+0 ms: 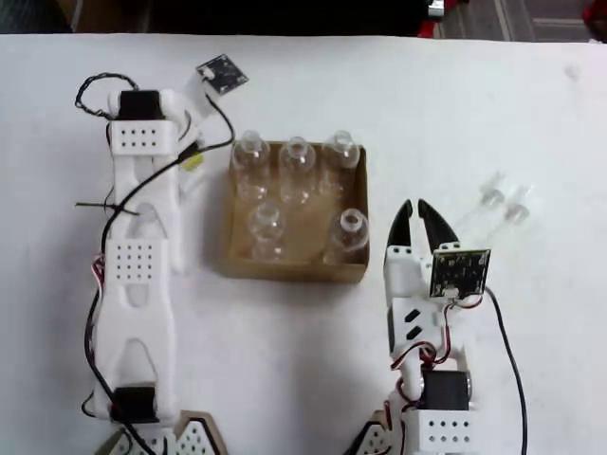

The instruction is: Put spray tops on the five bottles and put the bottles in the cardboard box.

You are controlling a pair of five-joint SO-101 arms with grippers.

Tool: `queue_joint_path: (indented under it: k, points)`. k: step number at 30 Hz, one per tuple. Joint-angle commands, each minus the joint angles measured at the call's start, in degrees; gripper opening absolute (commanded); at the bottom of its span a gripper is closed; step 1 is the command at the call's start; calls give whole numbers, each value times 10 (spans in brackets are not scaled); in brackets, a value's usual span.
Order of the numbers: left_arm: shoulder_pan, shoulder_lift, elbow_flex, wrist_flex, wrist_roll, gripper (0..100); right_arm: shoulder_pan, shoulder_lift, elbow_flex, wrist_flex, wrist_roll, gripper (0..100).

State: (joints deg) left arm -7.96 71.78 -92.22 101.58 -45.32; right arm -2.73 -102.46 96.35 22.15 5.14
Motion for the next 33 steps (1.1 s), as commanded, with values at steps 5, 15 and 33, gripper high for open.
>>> queue_joint_path:
  k: [5, 15, 33]
  points:
    - [7, -13, -16, 7, 15, 162, -5, -4, 4, 1, 9, 43]
    - [22, -13, 77, -4, -5, 160, -5, -4, 4, 1, 9, 43]
    - [29, 36, 72, -30, -4, 158, -5, -4, 4, 1, 9, 43]
